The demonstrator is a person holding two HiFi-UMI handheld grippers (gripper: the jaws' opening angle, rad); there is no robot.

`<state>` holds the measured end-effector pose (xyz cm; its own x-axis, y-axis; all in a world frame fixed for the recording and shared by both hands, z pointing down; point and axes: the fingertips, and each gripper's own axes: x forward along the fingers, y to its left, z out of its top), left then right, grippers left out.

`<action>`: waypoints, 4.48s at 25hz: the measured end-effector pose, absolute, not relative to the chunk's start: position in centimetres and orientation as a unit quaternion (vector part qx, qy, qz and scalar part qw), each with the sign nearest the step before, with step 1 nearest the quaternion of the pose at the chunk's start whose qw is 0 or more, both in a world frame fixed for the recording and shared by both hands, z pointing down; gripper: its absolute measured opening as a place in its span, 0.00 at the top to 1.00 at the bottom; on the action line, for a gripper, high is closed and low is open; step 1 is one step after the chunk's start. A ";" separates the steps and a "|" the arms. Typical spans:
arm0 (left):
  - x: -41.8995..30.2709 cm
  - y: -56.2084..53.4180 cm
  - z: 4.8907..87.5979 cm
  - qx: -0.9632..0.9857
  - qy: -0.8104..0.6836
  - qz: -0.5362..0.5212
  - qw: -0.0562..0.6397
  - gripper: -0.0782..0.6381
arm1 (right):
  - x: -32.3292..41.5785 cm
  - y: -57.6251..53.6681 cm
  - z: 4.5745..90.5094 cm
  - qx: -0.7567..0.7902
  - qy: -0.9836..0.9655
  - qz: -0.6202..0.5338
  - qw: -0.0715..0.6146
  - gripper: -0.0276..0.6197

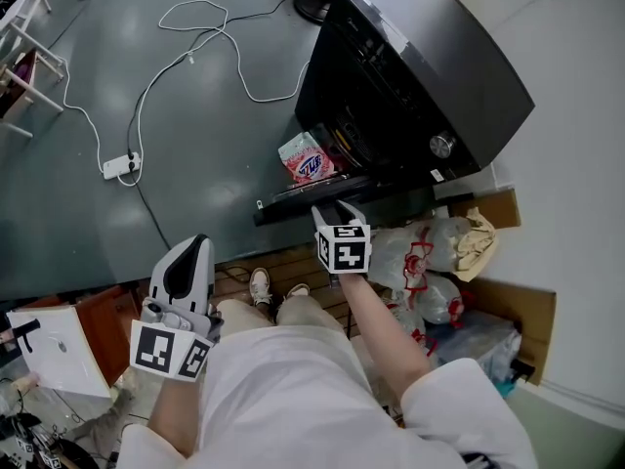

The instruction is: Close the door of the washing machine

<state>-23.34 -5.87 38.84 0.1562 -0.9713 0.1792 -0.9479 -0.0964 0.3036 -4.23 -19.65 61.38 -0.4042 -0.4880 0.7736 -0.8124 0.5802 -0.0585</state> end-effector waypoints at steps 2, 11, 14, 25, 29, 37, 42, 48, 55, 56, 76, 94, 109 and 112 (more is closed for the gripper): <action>-23.8 -5.9 39.3 0.737 -0.650 -0.033 0.182 0.88 | -5.7 -20.8 59.5 0.373 -0.827 0.060 0.417 0.64; -25.9 -6.0 40.4 0.719 -0.667 -0.030 0.196 0.88 | -8.1 -26.7 65.0 0.224 -0.783 -0.149 0.562 0.56; -26.9 -5.7 41.2 0.707 -0.677 -0.028 0.204 0.88 | -8.8 -28.6 64.9 0.241 -0.781 -0.159 0.554 0.58; -27.5 -6.8 44.8 0.696 -0.681 -0.033 0.225 0.88 | -10.2 -33.0 64.7 0.271 -0.787 -0.174 0.526 0.60; -27.4 -7.8 45.4 0.698 -0.683 -0.025 0.215 0.88 | -10.3 -34.3 64.9 0.276 -0.788 -0.180 0.520 0.61; -26.0 -10.2 46.1 0.717 -0.666 -0.011 0.203 0.88 | -10.2 -37.3 65.2 0.285 -0.782 -0.227 0.506 0.60; -25.7 -12.1 46.6 0.726 -0.661 -0.006 0.191 0.88 | -10.1 -39.7 65.4 0.291 -0.768 -0.235 0.520 0.60; -25.6 -12.9 46.4 0.729 -0.659 -0.011 0.184 0.88 | -9.4 -42.8 65.5 0.313 -0.756 -0.208 0.536 0.60; -25.8 -11.9 47.7 0.725 -0.660 -0.011 0.197 0.88 | -8.6 -45.5 65.0 0.290 -0.696 -0.328 0.570 0.61; -25.9 -11.7 47.9 0.724 -0.660 -0.012 0.199 0.88 | -9.0 -45.2 64.3 0.279 -0.685 -0.374 0.559 0.67; -26.0 -10.3 49.7 0.719 -0.660 0.004 0.219 0.88 | -0.8 -48.6 70.4 0.257 -0.619 -0.325 0.667 0.96; -23.4 -9.7 46.7 0.734 -0.650 -0.001 0.196 0.88 | -0.2 -44.4 64.6 0.368 -0.697 -0.207 0.580 0.96; -17.5 -9.7 38.9 0.777 -0.616 0.013 0.131 0.88 | 4.8 -34.9 53.6 0.421 -0.786 -0.095 0.442 0.96; -15.9 -9.5 37.2 0.785 -0.609 0.016 0.114 0.88 | 6.8 -32.9 51.6 0.446 -0.800 -0.044 0.398 0.96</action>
<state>-15.89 -9.50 37.21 0.2578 -0.9523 0.1633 -0.9594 -0.2323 0.1596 6.83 -32.90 51.64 -0.2848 -0.7489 0.5984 -0.6794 0.5981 0.4251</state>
